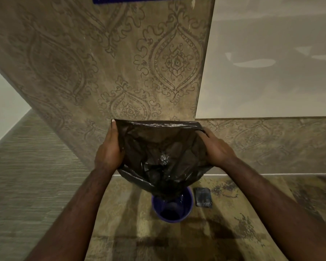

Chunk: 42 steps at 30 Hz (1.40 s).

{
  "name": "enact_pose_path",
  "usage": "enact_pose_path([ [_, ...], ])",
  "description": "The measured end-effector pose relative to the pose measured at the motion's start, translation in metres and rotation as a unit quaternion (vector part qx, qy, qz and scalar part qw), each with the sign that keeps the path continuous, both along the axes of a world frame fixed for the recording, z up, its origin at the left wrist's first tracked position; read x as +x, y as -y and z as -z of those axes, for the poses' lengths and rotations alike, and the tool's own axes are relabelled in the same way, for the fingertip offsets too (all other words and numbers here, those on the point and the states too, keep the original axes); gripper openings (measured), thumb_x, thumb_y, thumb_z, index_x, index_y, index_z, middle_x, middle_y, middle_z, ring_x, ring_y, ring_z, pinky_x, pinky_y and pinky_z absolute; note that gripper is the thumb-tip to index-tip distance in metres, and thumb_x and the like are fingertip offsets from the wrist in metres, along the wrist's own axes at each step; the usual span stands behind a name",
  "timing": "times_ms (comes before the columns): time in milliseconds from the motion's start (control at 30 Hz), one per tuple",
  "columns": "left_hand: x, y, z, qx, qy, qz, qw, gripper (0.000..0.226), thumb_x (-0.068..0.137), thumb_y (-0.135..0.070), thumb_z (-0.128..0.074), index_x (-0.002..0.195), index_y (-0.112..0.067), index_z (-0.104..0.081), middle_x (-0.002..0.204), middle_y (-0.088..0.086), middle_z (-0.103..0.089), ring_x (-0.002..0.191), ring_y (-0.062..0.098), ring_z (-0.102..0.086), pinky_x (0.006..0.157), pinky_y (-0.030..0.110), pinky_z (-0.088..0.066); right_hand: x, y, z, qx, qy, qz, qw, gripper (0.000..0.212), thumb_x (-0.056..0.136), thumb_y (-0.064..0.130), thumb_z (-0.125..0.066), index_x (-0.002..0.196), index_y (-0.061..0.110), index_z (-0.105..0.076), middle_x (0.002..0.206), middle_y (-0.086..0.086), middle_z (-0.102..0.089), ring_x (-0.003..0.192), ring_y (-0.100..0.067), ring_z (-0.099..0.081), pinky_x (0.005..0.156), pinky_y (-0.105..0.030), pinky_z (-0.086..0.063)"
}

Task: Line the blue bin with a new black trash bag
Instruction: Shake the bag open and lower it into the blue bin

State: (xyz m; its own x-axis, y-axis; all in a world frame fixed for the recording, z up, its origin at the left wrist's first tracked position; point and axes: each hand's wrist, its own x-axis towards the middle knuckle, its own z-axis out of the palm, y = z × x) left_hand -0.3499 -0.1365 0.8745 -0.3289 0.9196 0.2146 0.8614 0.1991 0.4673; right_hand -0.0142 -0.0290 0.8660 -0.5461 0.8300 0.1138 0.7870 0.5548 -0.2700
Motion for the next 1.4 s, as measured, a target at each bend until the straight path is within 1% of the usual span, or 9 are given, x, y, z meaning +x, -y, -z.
enact_pose_path([
  [100, -0.005, 0.000, -0.004, 0.055, -0.040, 0.027, 0.997, 0.079, 0.089, -0.016, -0.059, 0.152, -0.035, -0.015, 0.154, 0.005, -0.034, 0.121, 0.030, -0.054, 0.093, 0.045, -0.049, 0.002, 0.000, -0.001, -0.033, -0.025, -0.057, 0.998, 0.040, 0.083, 0.023, -0.068, 0.120, 0.029, -0.054, 0.140, -0.003, -0.047, 0.108, -0.024, -0.057, 0.086, -0.038, -0.052],
  [200, -0.015, 0.004, 0.000, 0.027, -0.042, 0.080, 0.996, 0.050, 0.083, -0.006, -0.060, 0.123, -0.036, -0.055, 0.128, 0.004, -0.057, 0.106, 0.029, -0.061, 0.083, 0.034, -0.050, 0.004, 0.001, 0.003, -0.079, 0.017, -0.077, 0.994, 0.012, 0.074, 0.014, -0.068, 0.081, 0.023, -0.067, 0.120, -0.005, -0.058, 0.103, -0.024, -0.060, 0.082, -0.038, -0.052],
  [267, -0.025, 0.005, 0.007, -0.045, -0.052, 0.083, 0.994, 0.040, 0.082, -0.002, -0.059, 0.113, -0.028, -0.067, 0.122, 0.006, -0.063, 0.105, 0.029, -0.063, 0.084, 0.033, -0.050, 0.005, -0.002, 0.010, -0.106, 0.066, -0.032, 0.992, 0.013, 0.077, 0.014, -0.067, 0.088, 0.020, -0.072, 0.114, -0.006, -0.062, 0.101, -0.026, -0.062, 0.083, -0.037, -0.052],
  [400, -0.023, 0.005, 0.016, -0.059, -0.048, 0.062, 0.995, 0.063, 0.088, -0.012, -0.059, 0.145, -0.031, -0.040, 0.134, 0.015, -0.056, 0.112, 0.032, -0.059, 0.091, 0.039, -0.049, 0.001, 0.001, 0.023, -0.104, 0.043, 0.017, 0.994, 0.053, 0.080, 0.023, -0.068, 0.131, 0.020, -0.054, 0.136, -0.010, -0.054, 0.108, -0.031, -0.062, 0.086, -0.038, -0.052],
  [500, -0.014, 0.003, 0.021, 0.011, -0.034, 0.046, 0.998, 0.082, 0.085, -0.016, -0.065, 0.152, -0.032, -0.020, 0.143, 0.015, -0.047, 0.116, 0.033, -0.058, 0.091, 0.041, -0.050, -0.009, 0.008, 0.029, -0.065, -0.055, 0.035, 0.996, 0.074, 0.074, 0.036, -0.076, 0.139, 0.029, -0.041, 0.153, -0.002, -0.035, 0.098, -0.032, -0.066, 0.077, -0.041, -0.054],
  [600, -0.009, 0.005, 0.029, -0.054, -0.051, 0.092, 0.993, 0.088, 0.084, -0.019, -0.065, 0.154, -0.032, -0.013, 0.149, 0.013, -0.040, 0.119, 0.034, -0.056, 0.090, 0.043, -0.051, -0.013, 0.012, 0.038, -0.100, -0.005, 0.023, 0.995, 0.084, 0.072, 0.042, -0.077, 0.143, 0.033, -0.034, 0.150, -0.002, -0.038, 0.111, -0.031, -0.062, 0.085, -0.043, -0.055],
  [933, -0.015, 0.016, 0.049, -0.049, -0.004, 0.067, 0.997, 0.108, 0.079, -0.011, -0.071, 0.153, -0.038, 0.003, 0.157, 0.009, -0.028, 0.131, 0.028, -0.047, 0.095, 0.040, -0.049, 0.004, 0.016, 0.062, -0.144, -0.044, 0.120, 0.981, 0.084, 0.067, 0.029, -0.080, 0.140, 0.030, -0.037, 0.143, -0.007, -0.047, 0.111, -0.033, -0.062, 0.089, -0.046, -0.054],
  [1200, 0.007, 0.014, 0.079, -0.063, 0.038, 0.069, 0.995, 0.095, 0.078, -0.005, -0.072, 0.154, -0.025, -0.019, 0.160, 0.002, -0.022, 0.143, 0.021, -0.031, 0.108, 0.027, -0.030, 0.013, 0.017, 0.081, -0.202, -0.003, 0.109, 0.973, 0.082, 0.080, 0.016, -0.069, 0.152, 0.020, -0.028, 0.147, -0.017, -0.044, 0.123, -0.040, -0.054, 0.099, -0.043, -0.045],
  [1400, 0.018, 0.011, 0.097, -0.112, 0.062, 0.084, 0.988, 0.090, 0.081, -0.008, -0.071, 0.154, -0.023, -0.020, 0.160, 0.003, -0.024, 0.143, 0.022, -0.032, 0.112, 0.035, -0.033, 0.029, 0.025, 0.103, -0.218, -0.089, 0.155, 0.959, 0.064, 0.082, 0.030, -0.056, 0.144, 0.025, -0.040, 0.145, -0.013, -0.048, 0.125, -0.037, -0.052, 0.101, -0.046, -0.042],
])
